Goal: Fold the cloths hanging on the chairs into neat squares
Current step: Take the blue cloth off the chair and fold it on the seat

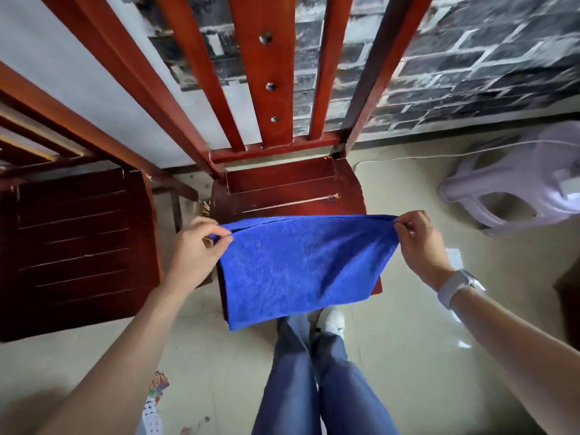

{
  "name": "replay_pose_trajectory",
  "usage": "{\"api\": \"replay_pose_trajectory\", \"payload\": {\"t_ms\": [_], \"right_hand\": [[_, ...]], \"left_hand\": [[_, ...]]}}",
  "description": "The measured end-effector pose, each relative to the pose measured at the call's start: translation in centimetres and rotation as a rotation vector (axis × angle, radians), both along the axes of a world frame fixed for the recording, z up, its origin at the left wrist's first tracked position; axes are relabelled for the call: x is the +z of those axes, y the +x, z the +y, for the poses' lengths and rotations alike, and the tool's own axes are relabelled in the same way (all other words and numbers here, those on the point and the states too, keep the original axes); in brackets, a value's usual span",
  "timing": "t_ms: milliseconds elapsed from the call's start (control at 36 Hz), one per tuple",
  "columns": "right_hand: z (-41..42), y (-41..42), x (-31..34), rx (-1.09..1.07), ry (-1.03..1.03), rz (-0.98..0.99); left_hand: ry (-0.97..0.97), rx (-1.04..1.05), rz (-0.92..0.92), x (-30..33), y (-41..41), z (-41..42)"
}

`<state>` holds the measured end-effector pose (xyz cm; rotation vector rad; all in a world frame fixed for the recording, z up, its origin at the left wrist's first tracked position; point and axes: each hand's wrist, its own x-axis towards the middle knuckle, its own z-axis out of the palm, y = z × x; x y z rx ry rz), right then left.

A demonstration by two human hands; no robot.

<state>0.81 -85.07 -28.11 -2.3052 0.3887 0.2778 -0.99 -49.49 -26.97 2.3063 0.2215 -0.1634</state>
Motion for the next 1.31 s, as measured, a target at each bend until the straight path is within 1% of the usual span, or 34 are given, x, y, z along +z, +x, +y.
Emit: {"api": "replay_pose_trajectory", "payload": {"t_ms": [111, 306, 417, 472, 611, 694, 806, 861, 972, 1111, 1194, 1306], "right_hand": [[-1.5, -1.5, 2.4, 0.03, -0.047, -0.05], [-4.8, -3.6, 9.1, 0.227, -0.122, -0.164], [-7.0, -3.7, 13.0, 0.305, -0.216, -0.315], [-7.9, -3.5, 14.8, 0.316, -0.228, -0.366], [-9.1, -2.9, 18.7, 0.294, -0.221, -0.489], [-9.7, -2.3, 21.0, 0.247, -0.193, -0.536], [-10.8, -1.6, 23.8, 0.242, -0.215, -0.602], [-11.3, -1.4, 25.0, 0.256, -0.235, -0.647], [-11.9, -1.2, 27.3, 0.265, -0.274, -0.719], [-12.6, -1.2, 29.3, 0.306, -0.367, -0.738], [-13.0, -1.5, 30.1, 0.358, -0.427, -0.771], [-13.3, -1.7, 30.5, 0.368, -0.444, -0.788]], "left_hand": [[0.007, -0.004, -0.028, 3.0, -1.9, -0.8], [0.023, -0.065, -0.143, 8.8, -5.3, -2.8], [0.09, -0.098, -0.209, 11.5, -6.1, -2.8], [0.121, -0.104, -0.241, 13.1, -6.1, -3.0], [0.223, -0.21, -0.359, 17.3, -5.2, -4.3], [0.202, -0.175, -0.398, 19.5, -4.7, -5.3], [0.053, -0.089, -0.432, 22.0, -3.9, -6.4], [0.022, -0.076, -0.462, 23.3, -3.9, -6.6], [0.032, -0.074, -0.487, 25.9, -3.9, -6.9], [0.061, -0.048, -0.495, 28.8, -3.8, -7.4], [0.074, -0.02, -0.491, 29.8, -3.8, -7.0], [0.059, -0.006, -0.506, 30.6, -4.1, -6.6]]}}
